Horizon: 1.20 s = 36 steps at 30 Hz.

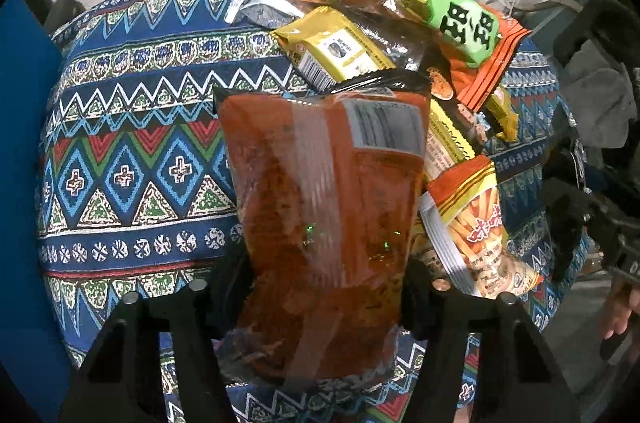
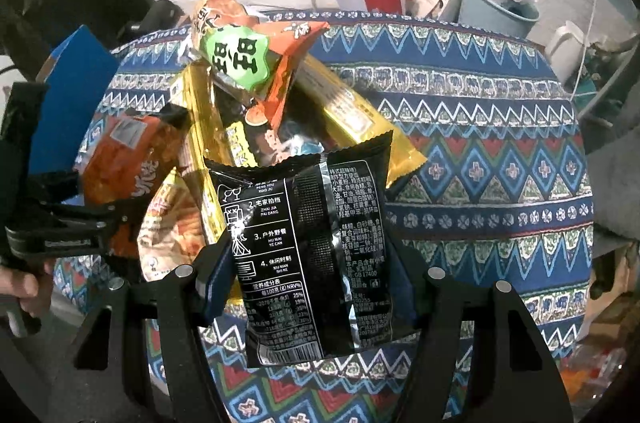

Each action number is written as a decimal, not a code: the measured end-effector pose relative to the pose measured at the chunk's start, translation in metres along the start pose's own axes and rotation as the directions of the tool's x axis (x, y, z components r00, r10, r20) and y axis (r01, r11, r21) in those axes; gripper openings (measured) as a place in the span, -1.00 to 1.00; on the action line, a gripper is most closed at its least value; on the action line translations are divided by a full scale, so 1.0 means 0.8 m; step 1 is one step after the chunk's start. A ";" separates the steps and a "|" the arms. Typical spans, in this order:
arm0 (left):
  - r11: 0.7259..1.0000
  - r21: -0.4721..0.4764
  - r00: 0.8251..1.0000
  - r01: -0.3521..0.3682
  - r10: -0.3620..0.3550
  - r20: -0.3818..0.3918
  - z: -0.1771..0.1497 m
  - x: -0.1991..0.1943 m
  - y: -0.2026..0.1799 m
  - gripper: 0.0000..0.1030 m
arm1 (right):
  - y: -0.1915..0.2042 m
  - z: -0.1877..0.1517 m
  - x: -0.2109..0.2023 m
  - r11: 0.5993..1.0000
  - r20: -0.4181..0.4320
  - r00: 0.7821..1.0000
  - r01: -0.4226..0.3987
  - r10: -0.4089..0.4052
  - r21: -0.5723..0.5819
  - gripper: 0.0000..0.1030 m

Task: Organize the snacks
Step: 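Lift the orange chip bag and carry it into the box with the left tool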

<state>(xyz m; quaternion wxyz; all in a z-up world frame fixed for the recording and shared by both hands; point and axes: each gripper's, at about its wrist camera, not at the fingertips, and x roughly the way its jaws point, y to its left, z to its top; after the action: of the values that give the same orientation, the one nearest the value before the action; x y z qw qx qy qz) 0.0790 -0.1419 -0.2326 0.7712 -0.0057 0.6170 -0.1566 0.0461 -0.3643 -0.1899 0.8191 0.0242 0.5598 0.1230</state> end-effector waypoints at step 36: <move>0.992 -0.019 0.955 -0.124 0.124 0.268 -0.017 -0.165 0.063 -0.09 | 0.098 0.072 -0.068 0.996 0.277 0.961 0.015 0.009 -0.084 0.28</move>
<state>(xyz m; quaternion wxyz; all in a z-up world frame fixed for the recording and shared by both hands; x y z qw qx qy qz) 0.0526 -0.0588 -0.1203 0.8559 0.0108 0.5062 -0.1050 0.0672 -0.2950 -0.1051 0.8898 0.0052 0.4340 0.1408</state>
